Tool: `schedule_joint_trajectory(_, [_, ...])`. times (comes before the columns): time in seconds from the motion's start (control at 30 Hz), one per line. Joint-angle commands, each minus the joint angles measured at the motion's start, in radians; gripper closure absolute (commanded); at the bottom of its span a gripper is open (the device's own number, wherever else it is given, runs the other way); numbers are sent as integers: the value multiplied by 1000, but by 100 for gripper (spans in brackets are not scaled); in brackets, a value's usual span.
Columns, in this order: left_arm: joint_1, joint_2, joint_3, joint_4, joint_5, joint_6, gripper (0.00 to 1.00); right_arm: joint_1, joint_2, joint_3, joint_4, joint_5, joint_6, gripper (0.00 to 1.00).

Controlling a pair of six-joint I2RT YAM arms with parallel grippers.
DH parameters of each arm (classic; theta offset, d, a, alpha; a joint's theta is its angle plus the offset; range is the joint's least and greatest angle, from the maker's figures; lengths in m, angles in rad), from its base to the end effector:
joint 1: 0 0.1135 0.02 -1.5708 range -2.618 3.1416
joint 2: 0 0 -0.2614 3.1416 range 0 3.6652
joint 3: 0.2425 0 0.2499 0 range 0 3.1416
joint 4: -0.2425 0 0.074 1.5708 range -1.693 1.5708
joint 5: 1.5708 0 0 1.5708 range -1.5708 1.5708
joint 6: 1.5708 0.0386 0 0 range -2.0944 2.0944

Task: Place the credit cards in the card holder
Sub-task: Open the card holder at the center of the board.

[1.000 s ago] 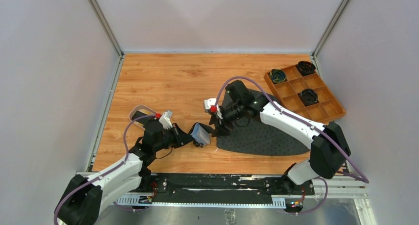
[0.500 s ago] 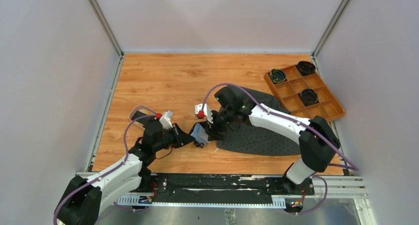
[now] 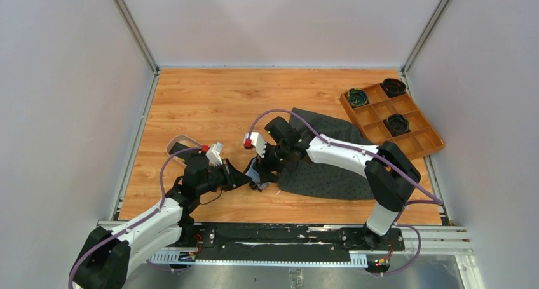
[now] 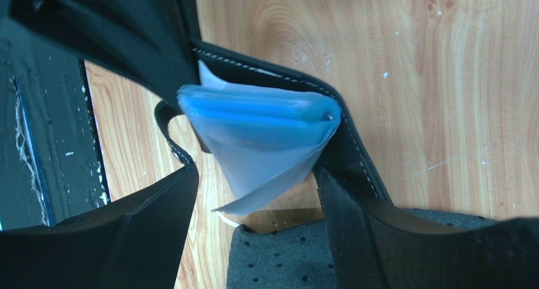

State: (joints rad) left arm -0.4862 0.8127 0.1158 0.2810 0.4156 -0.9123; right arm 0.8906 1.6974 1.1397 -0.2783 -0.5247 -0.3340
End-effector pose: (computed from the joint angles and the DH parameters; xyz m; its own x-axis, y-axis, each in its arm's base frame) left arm 0.1384 -0.0908 0.1495 -0.8149 -0.3877 -0.4308 0.1789 0.5387 -0.8233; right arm 0.2130 0.2941 0.2156 -0.1510 -0.6378 -0.7552 -0.9882 0.0785 0.1314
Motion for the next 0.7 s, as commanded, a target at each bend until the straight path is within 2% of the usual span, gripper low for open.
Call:
schedule_joint_trajectory(0.0, [6,-3,-8,-11,36,18,100,14,14,34,46,45,106,27])
schedule_joint_trajectory(0.67, [6,0,-9,-11,60,20,100,33,87,56,63,33,192,30])
